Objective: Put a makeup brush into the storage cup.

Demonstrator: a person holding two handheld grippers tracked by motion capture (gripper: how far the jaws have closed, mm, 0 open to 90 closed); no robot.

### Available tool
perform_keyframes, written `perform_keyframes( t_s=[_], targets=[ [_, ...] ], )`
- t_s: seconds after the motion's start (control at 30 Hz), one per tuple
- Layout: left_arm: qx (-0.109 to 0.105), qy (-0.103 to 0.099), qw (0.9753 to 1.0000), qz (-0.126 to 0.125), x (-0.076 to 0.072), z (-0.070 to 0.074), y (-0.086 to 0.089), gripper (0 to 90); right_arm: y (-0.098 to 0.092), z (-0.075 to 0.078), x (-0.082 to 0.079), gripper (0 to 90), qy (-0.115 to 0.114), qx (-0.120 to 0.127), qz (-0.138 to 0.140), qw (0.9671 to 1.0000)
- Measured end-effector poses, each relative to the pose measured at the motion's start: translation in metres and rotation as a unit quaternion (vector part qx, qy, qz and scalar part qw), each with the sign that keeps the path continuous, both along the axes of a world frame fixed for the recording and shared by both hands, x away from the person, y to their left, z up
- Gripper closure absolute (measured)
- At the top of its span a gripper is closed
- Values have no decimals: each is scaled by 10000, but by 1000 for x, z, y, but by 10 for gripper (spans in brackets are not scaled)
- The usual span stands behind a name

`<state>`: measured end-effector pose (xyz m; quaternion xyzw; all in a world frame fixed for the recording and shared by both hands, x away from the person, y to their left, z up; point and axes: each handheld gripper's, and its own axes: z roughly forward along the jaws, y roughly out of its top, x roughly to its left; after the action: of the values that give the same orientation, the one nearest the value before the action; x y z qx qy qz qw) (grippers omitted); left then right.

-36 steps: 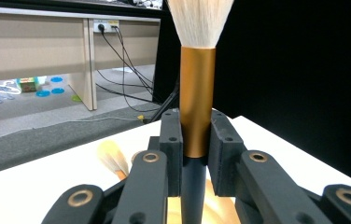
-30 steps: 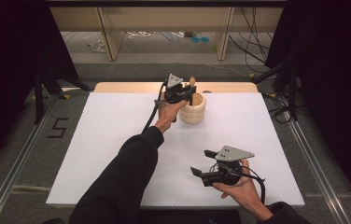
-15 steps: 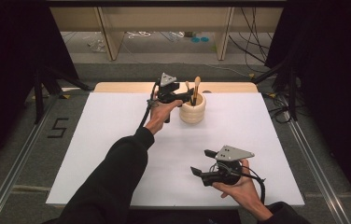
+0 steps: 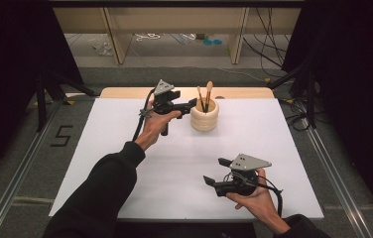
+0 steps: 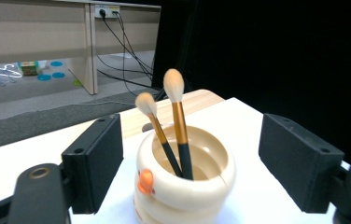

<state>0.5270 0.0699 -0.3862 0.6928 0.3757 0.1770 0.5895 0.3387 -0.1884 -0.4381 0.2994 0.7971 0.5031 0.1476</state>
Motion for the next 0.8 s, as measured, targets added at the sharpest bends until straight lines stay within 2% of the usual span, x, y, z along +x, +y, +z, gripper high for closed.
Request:
perform_keyframes(
  t_s=[0.17,0.33,0.37,0.5,0.53,0.57,0.6,0.73,0.8],
  targets=[
    [3,-78,9999,-149,-19,2,10,209,1,-1,1,208,-72,103,-28,9999],
    [-37,-127,9995,-271,-37,4,18,209,0,0,2,207,-79,73,-51,9999],
    [-30,-138,9995,-295,-41,5,19,210,-2,2,0,208,-28,-47,-102,9999],
    [92,-183,9992,-353,-56,7,23,206,-2,2,1,207,-18,64,-126,9999],
    [124,-190,9991,-358,-59,7,23,204,-4,2,2,206,-30,-13,-148,9999],
    [135,-218,9989,-384,-64,7,25,197,-4,2,2,206,-27,8,-149,9999],
    [105,-240,9988,-413,-68,7,26,195,-3,1,3,206,-48,141,-137,9998],
    [88,-263,9985,-475,-82,6,31,192,-5,2,4,204,-114,126,-240,9996],
    [153,-305,9982,-486,-90,5,33,186,-5,3,4,204,-103,139,-222,9996]
  ],
)
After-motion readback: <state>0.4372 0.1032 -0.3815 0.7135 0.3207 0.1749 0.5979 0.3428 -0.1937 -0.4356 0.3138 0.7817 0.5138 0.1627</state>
